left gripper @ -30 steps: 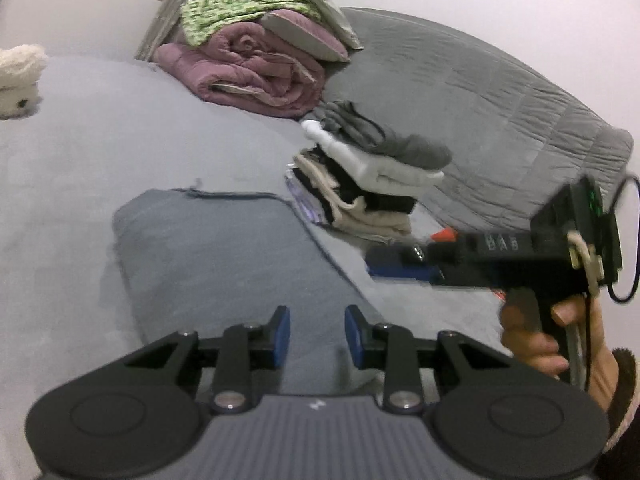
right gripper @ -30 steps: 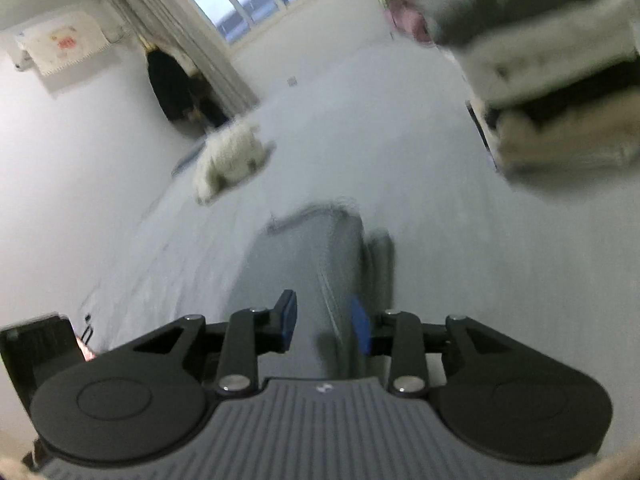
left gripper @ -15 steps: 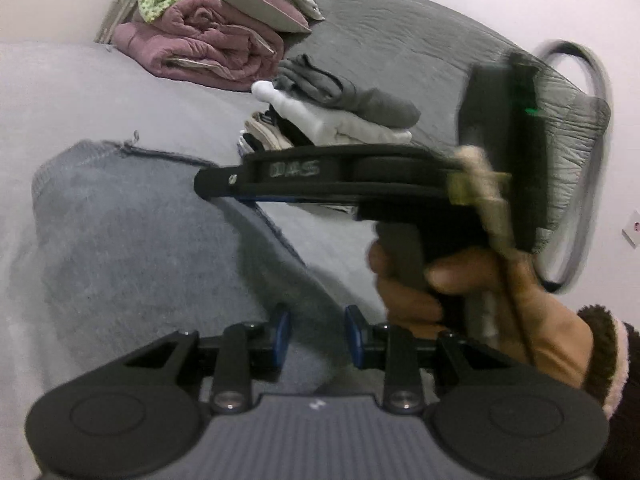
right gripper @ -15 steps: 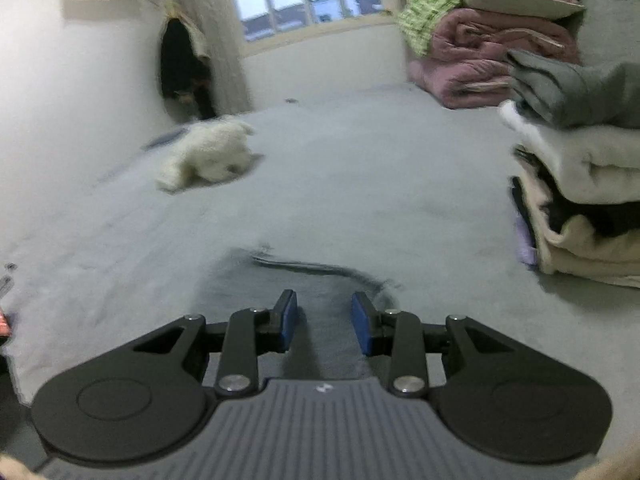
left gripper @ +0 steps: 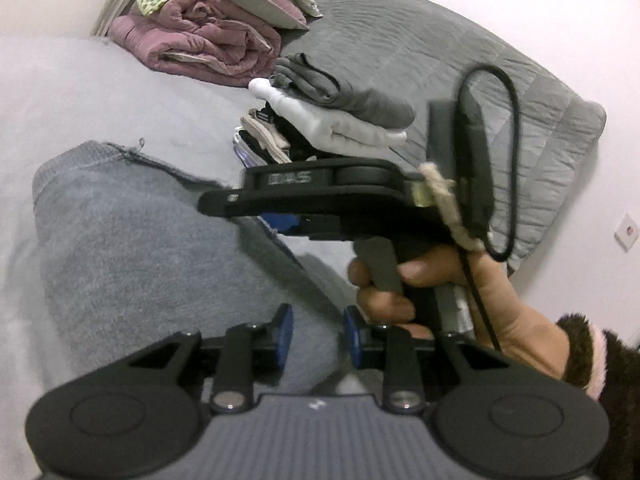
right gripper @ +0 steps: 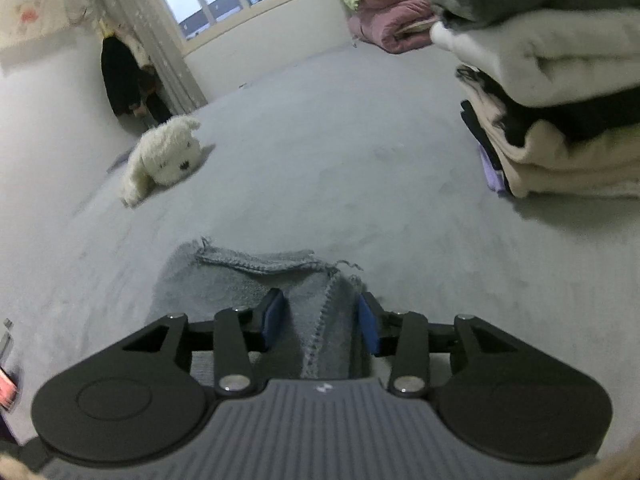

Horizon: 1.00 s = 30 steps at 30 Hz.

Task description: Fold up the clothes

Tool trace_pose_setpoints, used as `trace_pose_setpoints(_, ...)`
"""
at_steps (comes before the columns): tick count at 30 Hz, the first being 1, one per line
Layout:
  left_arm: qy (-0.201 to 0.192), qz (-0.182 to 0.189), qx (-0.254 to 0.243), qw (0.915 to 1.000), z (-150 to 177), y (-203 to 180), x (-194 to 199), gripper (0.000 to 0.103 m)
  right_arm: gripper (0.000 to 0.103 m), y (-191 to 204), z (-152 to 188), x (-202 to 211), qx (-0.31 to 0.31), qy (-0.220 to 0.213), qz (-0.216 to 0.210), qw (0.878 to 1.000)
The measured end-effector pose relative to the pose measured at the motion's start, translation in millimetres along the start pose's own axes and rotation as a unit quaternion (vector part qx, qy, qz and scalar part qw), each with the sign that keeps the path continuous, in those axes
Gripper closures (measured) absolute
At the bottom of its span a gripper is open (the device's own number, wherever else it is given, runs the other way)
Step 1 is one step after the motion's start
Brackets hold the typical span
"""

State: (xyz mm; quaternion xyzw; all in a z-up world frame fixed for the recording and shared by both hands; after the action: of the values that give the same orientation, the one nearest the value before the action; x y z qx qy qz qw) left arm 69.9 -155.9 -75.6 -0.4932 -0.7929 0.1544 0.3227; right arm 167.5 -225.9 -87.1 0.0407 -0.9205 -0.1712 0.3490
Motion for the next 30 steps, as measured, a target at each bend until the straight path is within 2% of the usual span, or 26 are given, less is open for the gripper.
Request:
trace_pose_setpoints(5,-0.017,-0.002,0.024,0.9996,-13,5,17,0.057,0.048,-16,1,24,-0.052,0.018,-0.027,0.998)
trace_pose_setpoints(10,-0.04,-0.035,0.054,0.9972,-26,25,35,0.049,0.03,-33,9,51,-0.099,0.021,-0.03,0.994)
trace_pose_setpoints(16,-0.068,-0.067,0.1,0.9904,-40,47,56,0.04,0.025,-41,22,80,-0.176,0.04,-0.038,0.983)
trace_pose_setpoints(21,-0.08,-0.094,0.114,0.9858,-47,58,68,0.037,0.022,-28,38,102,-0.181,0.034,-0.033,0.982)
trace_pose_setpoints(30,-0.079,-0.105,0.175,0.9757,-44,81,77,0.034,0.02,0,78,104,-0.215,0.052,-0.041,0.974)
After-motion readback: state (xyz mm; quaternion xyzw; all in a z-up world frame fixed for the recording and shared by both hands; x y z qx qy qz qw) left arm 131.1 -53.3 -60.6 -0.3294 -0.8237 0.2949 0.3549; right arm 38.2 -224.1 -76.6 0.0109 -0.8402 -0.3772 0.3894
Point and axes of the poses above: each gripper's, at about its wrist camera, not at the fingertips, and x roughly against the way its jaws point, y to its left, z to its underside, the point moved 10 cm from there along -x, roughly the way its jaws point, and after that the axes turned 8 degrees about z, right-handed, at the moved point
